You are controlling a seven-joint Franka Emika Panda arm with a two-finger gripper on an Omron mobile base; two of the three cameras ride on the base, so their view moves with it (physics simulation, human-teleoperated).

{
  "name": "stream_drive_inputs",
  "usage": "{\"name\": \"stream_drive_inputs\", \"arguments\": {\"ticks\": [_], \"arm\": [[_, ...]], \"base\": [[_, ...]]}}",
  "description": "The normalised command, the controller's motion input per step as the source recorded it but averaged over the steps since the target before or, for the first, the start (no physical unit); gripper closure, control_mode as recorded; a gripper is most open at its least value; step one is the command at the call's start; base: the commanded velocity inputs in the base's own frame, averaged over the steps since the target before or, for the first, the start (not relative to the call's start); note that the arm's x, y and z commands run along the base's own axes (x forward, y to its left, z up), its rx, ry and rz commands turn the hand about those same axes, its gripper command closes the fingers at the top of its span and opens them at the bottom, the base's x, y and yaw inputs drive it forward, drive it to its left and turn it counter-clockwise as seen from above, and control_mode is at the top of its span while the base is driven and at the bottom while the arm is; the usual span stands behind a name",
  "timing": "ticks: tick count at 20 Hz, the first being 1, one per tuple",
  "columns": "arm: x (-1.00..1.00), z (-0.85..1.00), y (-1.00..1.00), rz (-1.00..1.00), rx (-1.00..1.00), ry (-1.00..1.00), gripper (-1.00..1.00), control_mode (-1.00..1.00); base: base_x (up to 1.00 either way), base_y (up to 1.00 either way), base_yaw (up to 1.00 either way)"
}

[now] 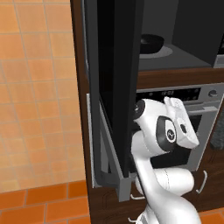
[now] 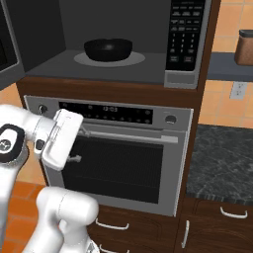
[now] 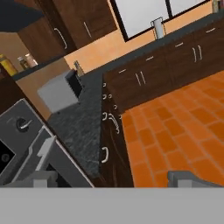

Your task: Open the microwave, place the bowl with waffle inside the microwave, then close the microwave door and turn it on.

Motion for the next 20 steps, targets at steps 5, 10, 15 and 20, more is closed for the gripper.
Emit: {"name": "stream_drive_inputs", "arguments": {"ticks": [5,10,15,20], "arm": [[-0.04,-0.52,0.63,0.00,-0.27,-0.25,-1.00,-1.00],[-0.05,-0.51,0.80,0.00,-0.38,-0.24,-1.00,-1.00],[-0.11,-0.45,0.77,0.00,-0.37,-0.25,-1.00,-1.00],[-0.30,-0.02,0.88,0.00,-0.29,-0.32,-1.00,-1.00]], "base": [[0.00,0.00,0.00],[0.00,0.00,0.00],[0.00,0.00,0.00],[0.00,0.00,0.00]]}}
